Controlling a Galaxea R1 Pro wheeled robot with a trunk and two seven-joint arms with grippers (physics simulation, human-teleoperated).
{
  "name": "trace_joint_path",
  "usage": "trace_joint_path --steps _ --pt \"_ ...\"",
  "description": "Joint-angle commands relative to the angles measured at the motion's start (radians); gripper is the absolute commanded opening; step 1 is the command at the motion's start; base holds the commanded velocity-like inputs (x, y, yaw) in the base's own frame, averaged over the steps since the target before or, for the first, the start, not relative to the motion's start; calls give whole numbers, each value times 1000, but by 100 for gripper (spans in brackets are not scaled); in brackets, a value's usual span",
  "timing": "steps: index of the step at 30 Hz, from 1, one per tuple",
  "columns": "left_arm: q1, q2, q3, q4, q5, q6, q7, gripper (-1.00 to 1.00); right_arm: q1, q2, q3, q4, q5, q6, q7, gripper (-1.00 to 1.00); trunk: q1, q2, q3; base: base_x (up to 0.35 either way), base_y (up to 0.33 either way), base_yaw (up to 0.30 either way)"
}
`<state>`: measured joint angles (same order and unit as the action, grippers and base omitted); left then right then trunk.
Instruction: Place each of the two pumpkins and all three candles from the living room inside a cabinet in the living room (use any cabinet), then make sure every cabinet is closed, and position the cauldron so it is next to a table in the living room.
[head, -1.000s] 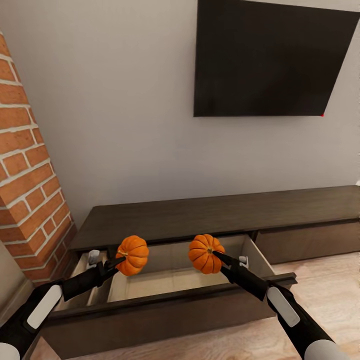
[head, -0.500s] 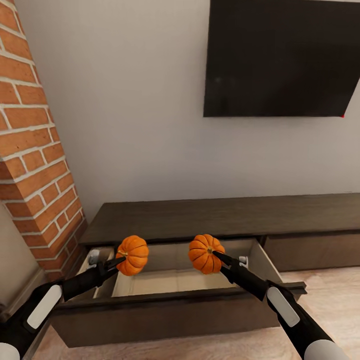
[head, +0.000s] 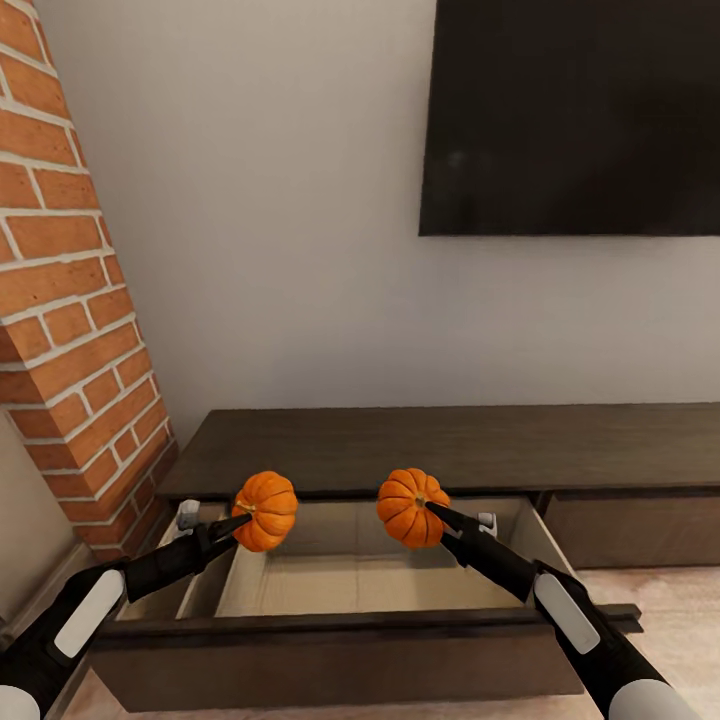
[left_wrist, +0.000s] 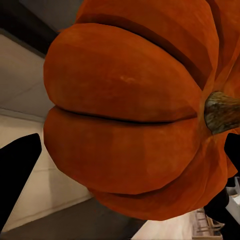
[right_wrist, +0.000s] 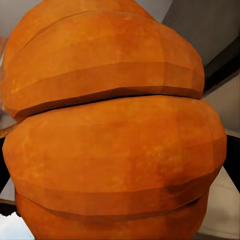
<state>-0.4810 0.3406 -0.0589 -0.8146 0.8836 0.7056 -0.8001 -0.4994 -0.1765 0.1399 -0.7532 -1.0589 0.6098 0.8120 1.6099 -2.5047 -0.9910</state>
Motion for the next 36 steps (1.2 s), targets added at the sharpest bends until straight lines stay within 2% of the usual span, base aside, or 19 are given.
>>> trace_joint_path --steps 1,20,29,33,36 --pt "-1 1 -2 0 8 6 1 -100 -1 -1 3 0 -10 7 -2 -100 0 0 -1 73 -18 1" --pt "-1 2 -2 0 16 6 1 -100 -1 -2 3 0 -10 7 -3 -100 0 0 -1 76 -2 0" --pt "-1 -5 -3 0 5 5 9 -100 -1 -3 3 1 -10 7 -6 -100 0 0 -1 4 0 0" --pt "-1 -11 -6 -1 -5 3 16 -100 -1 -3 3 -2 -2 11 -43 -100 0 0 -1 0 0 0" --pt "-1 -15 -8 -3 -15 2 69 -100 -1 -3 2 -6 3 18 -135 -100 1 -1 -9 0 0 0"
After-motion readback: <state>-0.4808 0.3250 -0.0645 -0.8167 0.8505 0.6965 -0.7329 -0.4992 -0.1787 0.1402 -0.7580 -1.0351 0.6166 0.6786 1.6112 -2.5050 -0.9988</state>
